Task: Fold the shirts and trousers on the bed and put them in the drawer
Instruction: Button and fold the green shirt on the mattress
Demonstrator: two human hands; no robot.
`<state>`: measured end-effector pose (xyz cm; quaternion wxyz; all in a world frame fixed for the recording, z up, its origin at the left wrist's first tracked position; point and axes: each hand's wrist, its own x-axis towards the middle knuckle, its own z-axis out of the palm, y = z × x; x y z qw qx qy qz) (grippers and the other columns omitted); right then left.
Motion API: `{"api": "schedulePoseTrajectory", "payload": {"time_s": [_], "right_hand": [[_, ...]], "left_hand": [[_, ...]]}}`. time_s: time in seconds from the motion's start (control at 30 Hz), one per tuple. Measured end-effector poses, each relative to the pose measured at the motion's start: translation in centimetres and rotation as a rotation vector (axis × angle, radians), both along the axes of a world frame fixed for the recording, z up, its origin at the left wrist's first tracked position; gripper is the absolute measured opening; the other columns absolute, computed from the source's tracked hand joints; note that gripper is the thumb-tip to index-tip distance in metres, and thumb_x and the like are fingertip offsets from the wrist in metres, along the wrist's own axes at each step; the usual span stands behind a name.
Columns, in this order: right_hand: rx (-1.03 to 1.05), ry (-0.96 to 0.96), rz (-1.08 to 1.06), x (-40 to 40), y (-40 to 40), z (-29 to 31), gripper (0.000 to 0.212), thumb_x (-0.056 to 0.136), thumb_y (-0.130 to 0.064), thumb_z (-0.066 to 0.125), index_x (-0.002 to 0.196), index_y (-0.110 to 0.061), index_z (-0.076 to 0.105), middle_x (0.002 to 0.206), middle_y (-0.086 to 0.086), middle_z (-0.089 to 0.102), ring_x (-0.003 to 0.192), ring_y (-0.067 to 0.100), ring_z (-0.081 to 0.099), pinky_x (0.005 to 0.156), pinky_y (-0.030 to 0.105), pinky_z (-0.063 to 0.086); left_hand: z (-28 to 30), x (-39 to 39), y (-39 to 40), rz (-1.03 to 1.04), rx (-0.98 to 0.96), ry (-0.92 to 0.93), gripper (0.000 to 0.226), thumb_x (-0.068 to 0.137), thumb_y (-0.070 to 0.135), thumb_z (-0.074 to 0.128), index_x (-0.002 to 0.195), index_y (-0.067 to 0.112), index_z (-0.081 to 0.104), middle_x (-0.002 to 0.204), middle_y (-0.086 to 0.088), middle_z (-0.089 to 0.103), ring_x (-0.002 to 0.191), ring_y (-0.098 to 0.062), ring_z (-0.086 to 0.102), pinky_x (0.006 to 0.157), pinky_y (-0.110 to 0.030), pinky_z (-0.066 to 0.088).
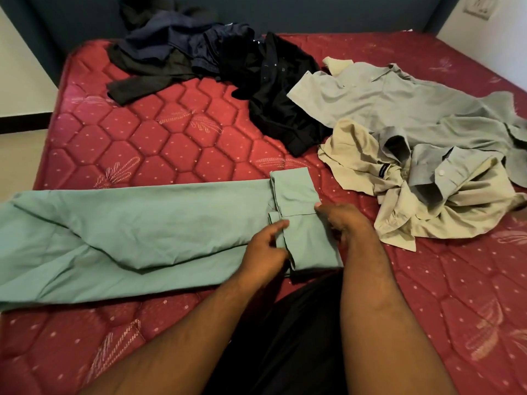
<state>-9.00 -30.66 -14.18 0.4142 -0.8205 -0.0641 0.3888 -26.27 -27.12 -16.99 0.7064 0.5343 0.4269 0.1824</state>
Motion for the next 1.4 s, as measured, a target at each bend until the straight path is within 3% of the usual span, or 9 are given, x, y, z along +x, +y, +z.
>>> {"api": "schedulePoseTrajectory", "payload": {"time_s": [0.1,0.3,0.57,0.63,0.73,0.87,1.03,1.2,1.4], "right_hand": [[0.014,-0.041,0.004,0.0,0.4,-0.5,0.017,0.086,-0.012,0.071,0.079,-0.009,0.056,0.073,0.008,0.061,0.057,0.017,0.052,0.047,0.021,0.036],[0.163,-0.198,-0.085,0.8,0.7,-1.0,0.008,0.085,-0.009,0.068,0.090,-0.007,0.063,0.086,0.010,0.069,0.074,0.023,0.064,0.063,0.028,0.050],[-0.143,-0.627,0.041,0.4,1.5,-0.6,0.024,0.088,-0.024,0.064,0.108,-0.012,0.061,0.109,0.012,0.064,0.102,0.032,0.059,0.075,0.030,0.038],[-0.163,-0.697,0.106,-0.5,1.8,1.4,0.022,0.085,-0.027,0.066,0.103,-0.015,0.062,0.103,0.009,0.064,0.098,0.031,0.059,0.074,0.030,0.037],[-0.164,-0.745,0.279,-3.0,3.1,4.6,0.019,0.077,-0.024,0.072,0.076,-0.018,0.055,0.083,0.004,0.058,0.083,0.027,0.056,0.067,0.029,0.035],[0.061,-0.525,0.453,-10.3,6.6,4.7,0.012,0.080,-0.017,0.062,0.072,-0.022,0.055,0.081,0.008,0.066,0.078,0.029,0.064,0.072,0.039,0.053],[0.249,-0.016,0.308,-16.5,7.3,2.1,0.027,0.084,0.003,0.038,0.086,-0.022,0.048,0.079,0.013,0.058,0.059,0.021,0.051,0.054,0.030,0.039],[0.295,-0.255,-0.008,-10.5,4.2,1.1,0.036,0.081,0.011,0.040,0.079,-0.022,0.055,0.086,0.012,0.066,0.077,0.027,0.059,0.066,0.033,0.044],[0.290,-0.121,-0.108,-2.5,1.8,3.4,0.017,0.095,-0.003,0.049,0.092,-0.016,0.060,0.086,0.013,0.066,0.063,0.019,0.059,0.048,0.022,0.048]], "left_hand": [[0.1,0.9,0.4,0.042,-0.220,0.015,0.020,0.085,0.018,0.069,0.104,0.013,0.068,0.109,-0.007,0.070,0.092,-0.019,0.068,0.087,-0.036,0.056],[-2.0,2.3,-1.2,-0.055,0.221,-0.087,0.041,0.071,-0.003,0.075,0.103,0.020,0.063,0.111,0.007,0.064,0.111,-0.013,0.060,0.099,-0.019,0.044],[1.7,2.8,2.5,-0.512,0.778,0.643,0.021,0.084,0.040,0.064,0.092,0.021,0.065,0.103,-0.004,0.068,0.101,-0.029,0.063,0.081,-0.033,0.050],[3.0,1.6,4.1,-0.299,0.661,0.487,0.016,0.087,0.030,0.065,0.094,0.020,0.074,0.093,-0.005,0.071,0.088,-0.027,0.066,0.076,-0.030,0.049],[5.0,-0.1,5.5,0.063,-0.025,-0.041,0.019,0.099,0.013,0.052,0.112,0.010,0.065,0.080,-0.007,0.061,0.064,-0.022,0.059,0.063,-0.033,0.050],[4.7,-3.8,7.8,0.117,-0.410,-0.181,0.043,0.103,0.047,0.034,0.102,0.019,0.066,0.084,-0.001,0.066,0.067,-0.018,0.064,0.057,-0.031,0.053],[1.0,-7.7,9.5,0.173,-0.453,-0.143,0.032,0.101,0.029,0.051,0.120,0.005,0.060,0.094,-0.014,0.069,0.067,-0.024,0.067,0.057,-0.035,0.058],[0.3,-5.0,8.1,0.215,-0.265,-0.192,0.036,0.083,-0.014,0.062,0.109,0.011,0.061,0.109,-0.016,0.069,0.102,-0.035,0.067,0.090,-0.049,0.054],[3.9,7.2,6.5,0.078,-0.262,-0.297,0.060,0.083,-0.019,0.058,0.135,0.009,0.050,0.114,-0.012,0.066,0.097,-0.025,0.065,0.079,-0.035,0.055]]}}
